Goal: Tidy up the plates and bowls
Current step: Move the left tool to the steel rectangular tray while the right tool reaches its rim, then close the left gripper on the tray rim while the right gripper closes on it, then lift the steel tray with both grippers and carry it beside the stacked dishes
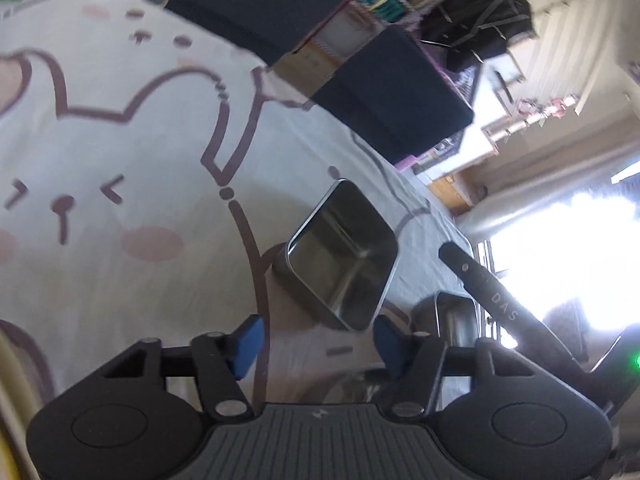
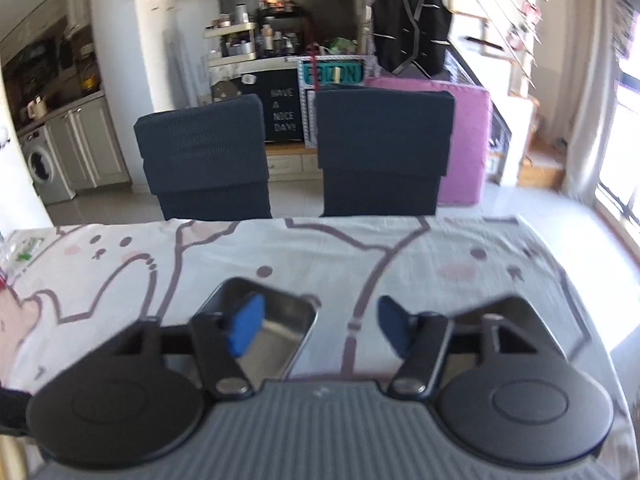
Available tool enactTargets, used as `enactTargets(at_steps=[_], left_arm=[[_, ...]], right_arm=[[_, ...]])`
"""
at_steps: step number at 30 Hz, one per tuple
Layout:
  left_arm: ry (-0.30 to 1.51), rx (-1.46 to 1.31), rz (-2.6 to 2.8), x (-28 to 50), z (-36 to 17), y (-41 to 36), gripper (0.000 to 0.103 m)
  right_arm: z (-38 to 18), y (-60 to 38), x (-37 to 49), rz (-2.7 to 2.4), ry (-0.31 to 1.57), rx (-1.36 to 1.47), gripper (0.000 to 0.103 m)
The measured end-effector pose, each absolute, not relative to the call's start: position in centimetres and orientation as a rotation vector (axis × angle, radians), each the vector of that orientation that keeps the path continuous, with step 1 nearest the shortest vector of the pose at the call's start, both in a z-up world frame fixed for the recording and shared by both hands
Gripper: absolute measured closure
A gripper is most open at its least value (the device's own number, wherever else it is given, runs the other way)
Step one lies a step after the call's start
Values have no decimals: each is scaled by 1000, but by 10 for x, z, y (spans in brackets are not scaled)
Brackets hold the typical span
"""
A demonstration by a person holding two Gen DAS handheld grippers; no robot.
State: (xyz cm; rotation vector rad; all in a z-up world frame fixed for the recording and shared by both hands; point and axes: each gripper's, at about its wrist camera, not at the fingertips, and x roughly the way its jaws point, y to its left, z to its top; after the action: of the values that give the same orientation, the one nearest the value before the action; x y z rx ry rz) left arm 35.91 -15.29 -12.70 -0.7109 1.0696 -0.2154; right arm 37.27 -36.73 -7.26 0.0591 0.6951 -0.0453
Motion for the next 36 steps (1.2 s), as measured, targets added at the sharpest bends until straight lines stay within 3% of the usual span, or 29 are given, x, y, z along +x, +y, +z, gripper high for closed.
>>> enactTargets(at_steps=[3,18,21,27,31,33,34,36], left_arm=[[1090,-741,-196,374,-143,-159,49],[1133,-826,-201,400,-175,-172,52],[1115,-841,-212,402,-174,-170,52],[1099,-809,-203,407,-173,-164,52],[1073,-734,-169,411,-168,-160,62],[1085,-681,-164,413,-168,-159,73],[1091,-655,-156,414,-169,-158,83],[1094,-645,-139,415,-169,-156,87]], right_arm=[[-92,-365,392,16,682,69,50],[-138,-328,444,118,724,-235,49],[-141,-327,447,95,736,-272,68],[-133,-348,442,113,823,-190,82],[-130,-360,434,139,880,-131,91],[-129,-362,430,162,896,-109,93],[-129,-361,428,162,898,-111,94],[-129,-358,425,157,897,-126,94]])
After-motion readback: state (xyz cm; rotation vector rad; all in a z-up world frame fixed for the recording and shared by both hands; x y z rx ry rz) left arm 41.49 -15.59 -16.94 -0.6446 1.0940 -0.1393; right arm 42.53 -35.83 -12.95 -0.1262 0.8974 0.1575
